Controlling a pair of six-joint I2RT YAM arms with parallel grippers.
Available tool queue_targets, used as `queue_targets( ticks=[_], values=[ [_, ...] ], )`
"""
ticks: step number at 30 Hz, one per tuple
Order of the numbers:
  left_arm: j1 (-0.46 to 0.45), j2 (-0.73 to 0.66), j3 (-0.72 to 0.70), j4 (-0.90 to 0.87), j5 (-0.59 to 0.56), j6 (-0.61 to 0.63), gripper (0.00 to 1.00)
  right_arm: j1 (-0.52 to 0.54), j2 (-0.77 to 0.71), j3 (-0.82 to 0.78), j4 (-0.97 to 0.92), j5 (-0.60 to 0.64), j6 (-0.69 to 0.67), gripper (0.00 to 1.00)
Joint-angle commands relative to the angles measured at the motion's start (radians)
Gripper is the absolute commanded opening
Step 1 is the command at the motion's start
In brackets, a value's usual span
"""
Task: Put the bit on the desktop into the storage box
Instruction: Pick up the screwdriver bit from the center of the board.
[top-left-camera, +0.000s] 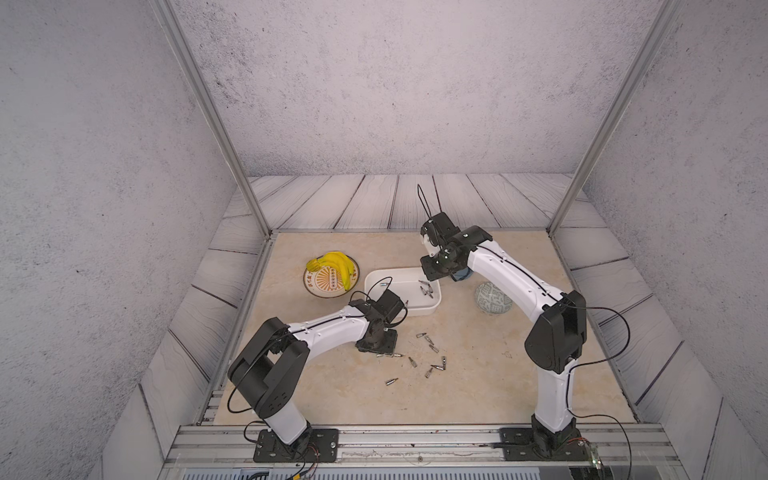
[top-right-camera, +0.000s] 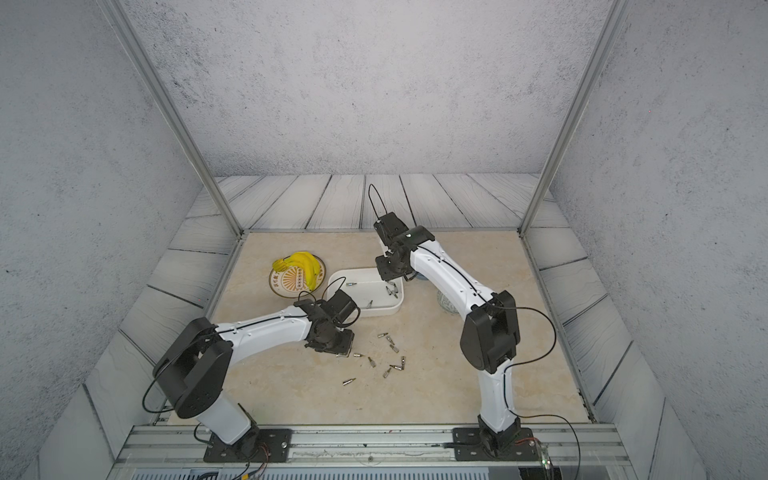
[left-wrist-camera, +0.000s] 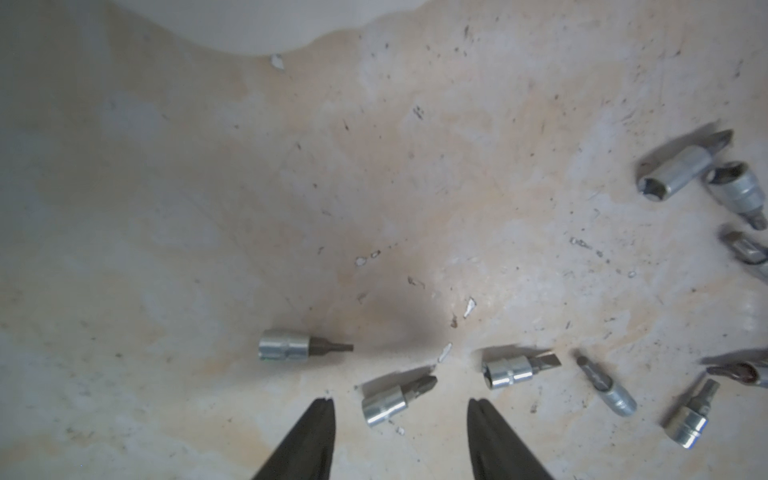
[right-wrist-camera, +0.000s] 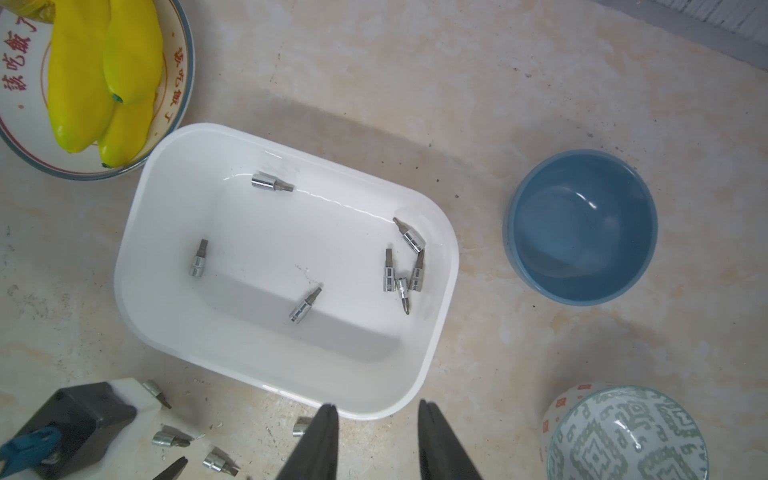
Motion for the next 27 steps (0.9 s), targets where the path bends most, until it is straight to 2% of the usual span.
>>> queue_targets(
  ticks=[1,18,27],
  values=[
    [-0.008,0.003,-0.013,-0.005,0.016,0.017,0.55,0.002,-0.035,-0.009,-0.015,0.017,-0.001,0.37],
    [-0.011,0.023,-0.035,-0.004,0.008,0.055,0.53,0.001,-0.044,-0.023,-0.01,0.023,-0.001,0.37],
    [-0.012,-0.003,-0.057,0.022,-0.038,0.097,0.53,0.0,-0.047,-0.016,-0.016,0.024,-0.001,0.37]
  ],
)
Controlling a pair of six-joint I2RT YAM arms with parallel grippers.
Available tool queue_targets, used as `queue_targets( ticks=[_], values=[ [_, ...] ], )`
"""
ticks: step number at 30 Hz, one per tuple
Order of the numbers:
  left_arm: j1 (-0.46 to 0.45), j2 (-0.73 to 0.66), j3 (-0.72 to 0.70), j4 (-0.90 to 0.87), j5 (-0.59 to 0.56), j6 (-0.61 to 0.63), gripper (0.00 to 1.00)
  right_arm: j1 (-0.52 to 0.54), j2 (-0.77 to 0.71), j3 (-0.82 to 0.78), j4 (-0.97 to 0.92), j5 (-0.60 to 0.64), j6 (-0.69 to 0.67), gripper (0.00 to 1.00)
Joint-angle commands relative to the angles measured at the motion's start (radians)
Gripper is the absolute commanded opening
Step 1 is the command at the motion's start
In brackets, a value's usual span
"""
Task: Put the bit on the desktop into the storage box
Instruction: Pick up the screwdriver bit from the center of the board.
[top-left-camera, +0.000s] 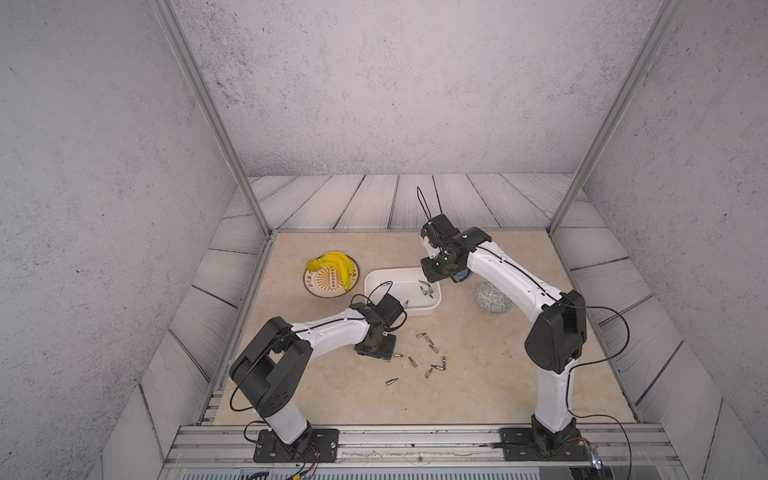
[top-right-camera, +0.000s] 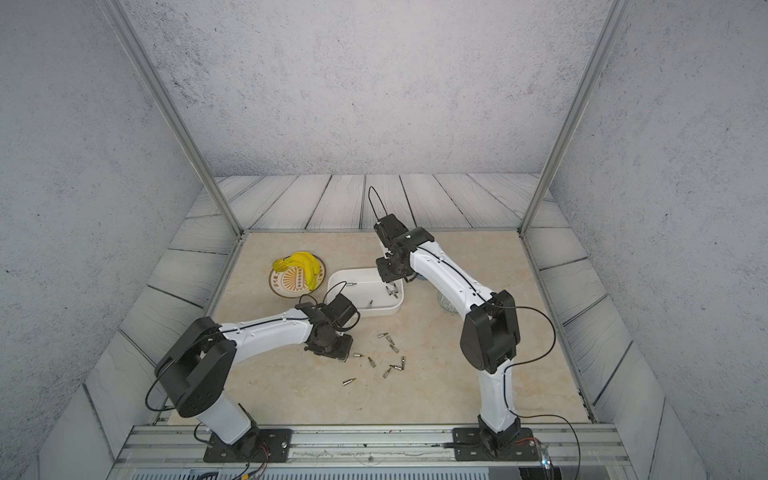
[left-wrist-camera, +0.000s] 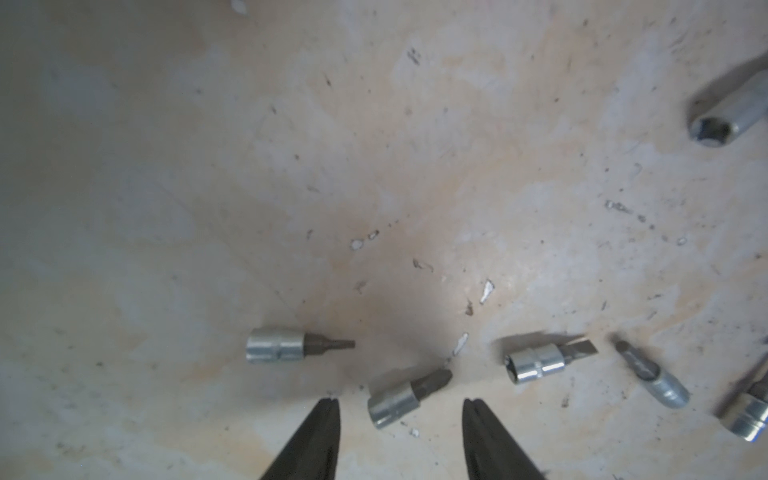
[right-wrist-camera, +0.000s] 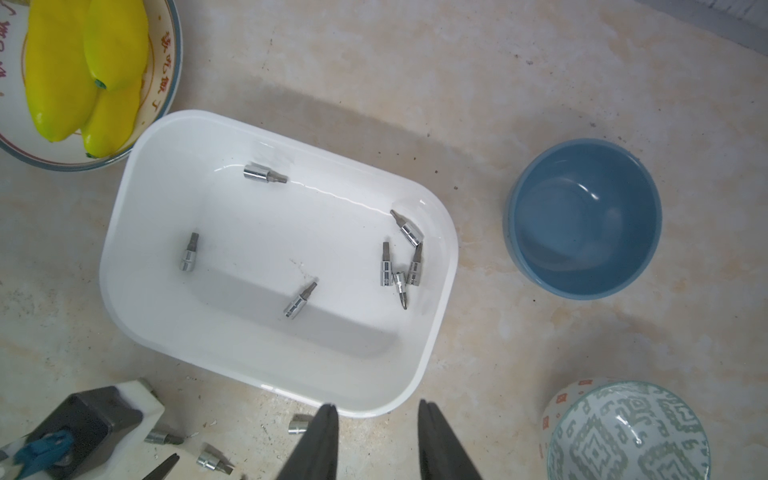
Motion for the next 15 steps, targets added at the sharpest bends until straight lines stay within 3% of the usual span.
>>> queue_targets(
  ticks=[1,15],
  values=[
    [-0.006,-0.018,-0.025,0.013,-0.031,0.031,0.53,0.001,-0.047,0.001,-0.017,0.021,-0.002,0.37],
    [-0.006,-0.049,-0.053,0.04,-0.043,0.165,0.52,0.001,-0.054,0.004,-0.023,0.029,-0.004,0.37]
  ],
)
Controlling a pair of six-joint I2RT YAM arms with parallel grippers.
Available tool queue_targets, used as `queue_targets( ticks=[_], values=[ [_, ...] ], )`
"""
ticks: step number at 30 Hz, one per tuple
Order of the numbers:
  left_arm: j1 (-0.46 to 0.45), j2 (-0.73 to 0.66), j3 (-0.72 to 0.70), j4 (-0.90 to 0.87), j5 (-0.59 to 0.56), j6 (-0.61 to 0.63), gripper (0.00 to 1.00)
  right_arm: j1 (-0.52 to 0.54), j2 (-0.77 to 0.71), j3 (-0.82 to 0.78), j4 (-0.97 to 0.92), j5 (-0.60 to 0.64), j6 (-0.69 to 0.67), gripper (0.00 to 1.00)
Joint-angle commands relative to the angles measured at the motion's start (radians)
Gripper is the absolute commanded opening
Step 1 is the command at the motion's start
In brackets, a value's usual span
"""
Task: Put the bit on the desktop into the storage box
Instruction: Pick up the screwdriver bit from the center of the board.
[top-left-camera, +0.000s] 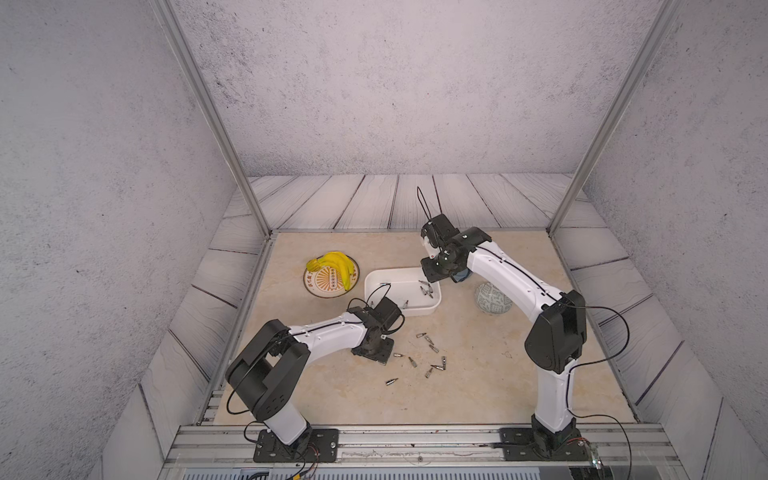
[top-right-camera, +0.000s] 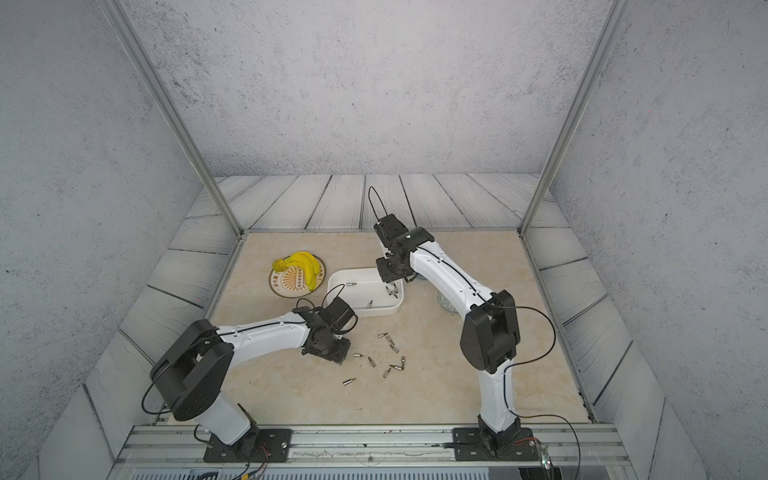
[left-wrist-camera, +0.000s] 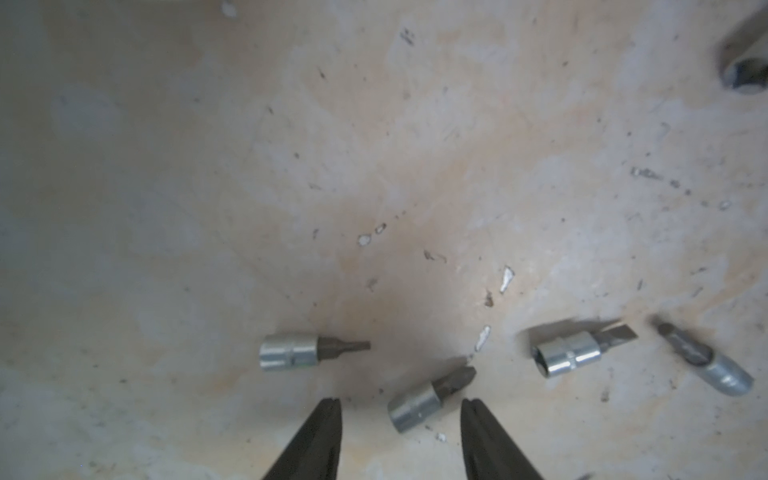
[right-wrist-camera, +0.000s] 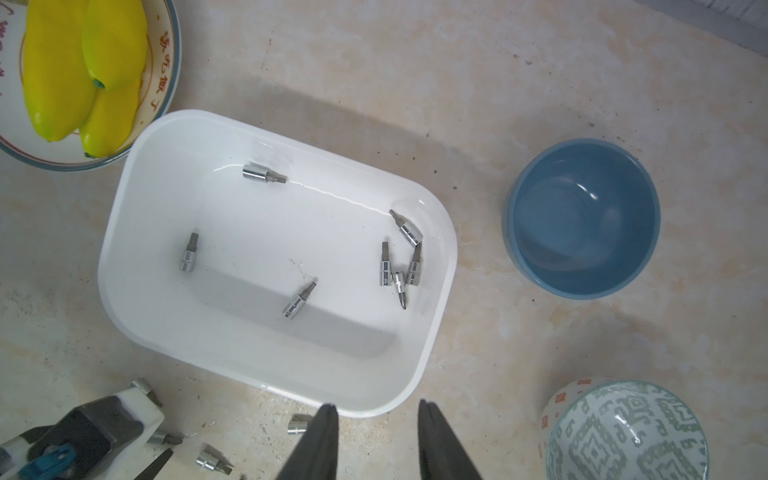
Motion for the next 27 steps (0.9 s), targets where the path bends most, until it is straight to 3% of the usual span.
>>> queue_targets(
  ticks=[1,10,27],
  values=[
    [-0.006,-0.016,-0.005,0.003,-0.017,0.065,0.52,0.001,-0.054,0.005,-0.022,0.026,-0.004,0.37],
    [-0.018,-0.016,-0.02,0.036,-0.006,0.137,0.51,0.001,-0.062,0.002,-0.025,0.032,-0.004,0.37],
    [-0.023,0.042,0.0,0.044,0.032,0.133,0.44,-0.005,-0.078,-0.01,-0.026,0.038,-0.007,0.37]
  ],
)
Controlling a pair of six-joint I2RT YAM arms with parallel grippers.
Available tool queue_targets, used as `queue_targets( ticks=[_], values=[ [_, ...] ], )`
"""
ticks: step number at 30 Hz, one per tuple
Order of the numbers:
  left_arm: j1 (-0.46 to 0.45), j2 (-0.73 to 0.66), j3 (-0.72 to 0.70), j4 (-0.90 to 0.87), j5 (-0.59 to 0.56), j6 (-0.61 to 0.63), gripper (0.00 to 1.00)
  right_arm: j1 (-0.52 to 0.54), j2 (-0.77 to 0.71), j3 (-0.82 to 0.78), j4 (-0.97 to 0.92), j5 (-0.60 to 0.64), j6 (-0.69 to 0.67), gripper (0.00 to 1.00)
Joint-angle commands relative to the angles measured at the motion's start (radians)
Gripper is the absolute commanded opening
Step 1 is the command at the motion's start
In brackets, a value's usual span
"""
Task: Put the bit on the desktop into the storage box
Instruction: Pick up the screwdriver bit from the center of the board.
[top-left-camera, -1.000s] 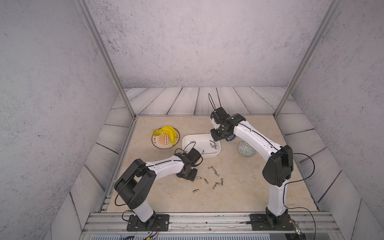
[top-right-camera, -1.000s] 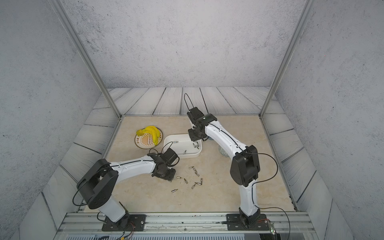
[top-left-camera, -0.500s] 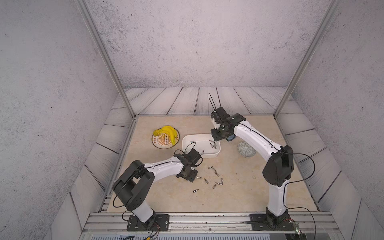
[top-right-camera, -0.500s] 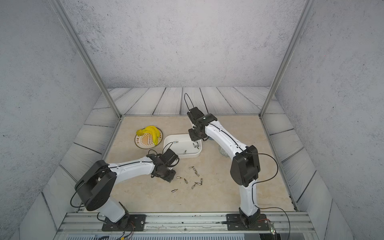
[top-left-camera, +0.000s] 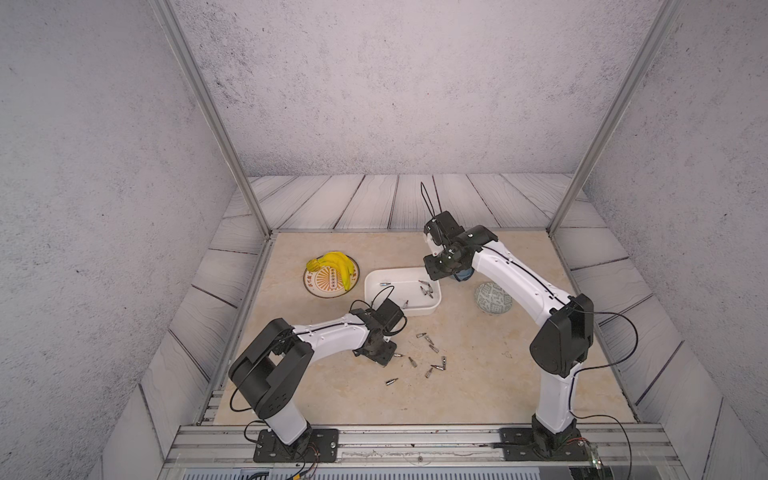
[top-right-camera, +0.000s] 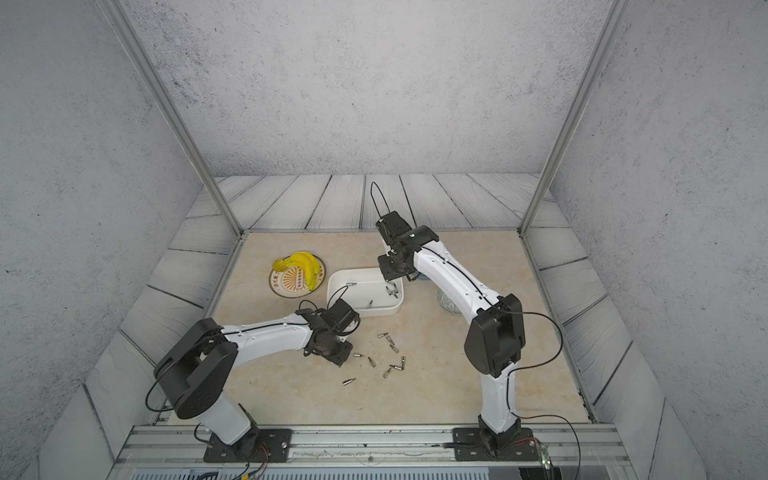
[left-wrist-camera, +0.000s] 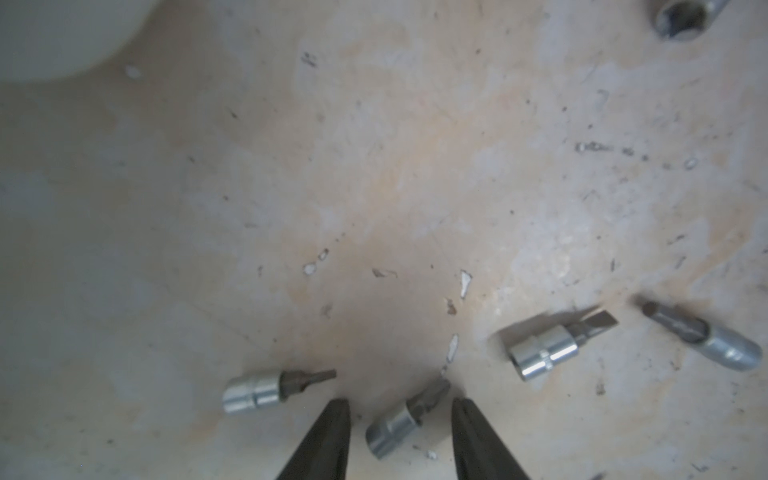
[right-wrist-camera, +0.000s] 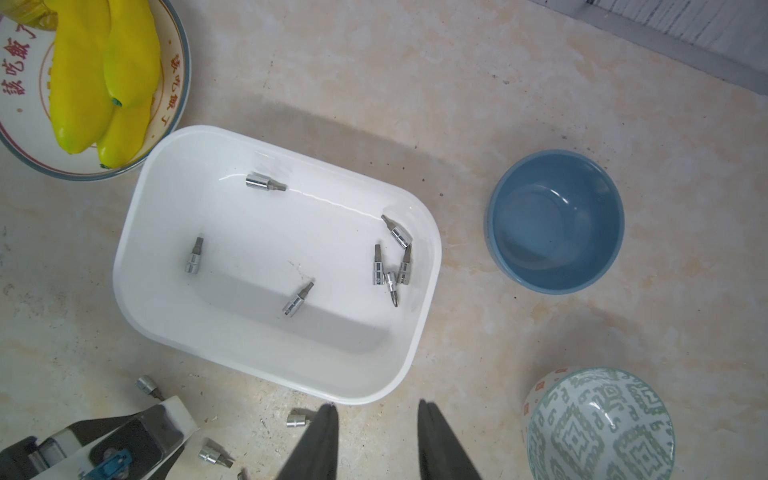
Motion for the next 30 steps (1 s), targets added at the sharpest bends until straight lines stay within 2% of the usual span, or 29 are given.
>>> queue_targets(
  ticks=[1,19,25,30],
  values=[
    [-0.006,0.021,0.006,0.0,0.018,-0.001,0.44,-0.005,-0.037,-0.01,-0.016,0.019,-0.006,0.37],
    [-0.017,0.052,0.019,-0.018,0.013,-0.022,0.3,-0.006,-0.093,-0.082,-0.004,0.019,0.005,0.37],
    [-0.018,0.059,0.014,-0.015,0.023,-0.04,0.23,-0.004,-0.157,-0.193,0.022,0.0,0.03,0.37],
    [-0.02,0.068,0.007,-0.01,0.034,-0.05,0.14,0.02,-0.239,-0.349,0.063,0.0,0.08,0.37]
  ],
)
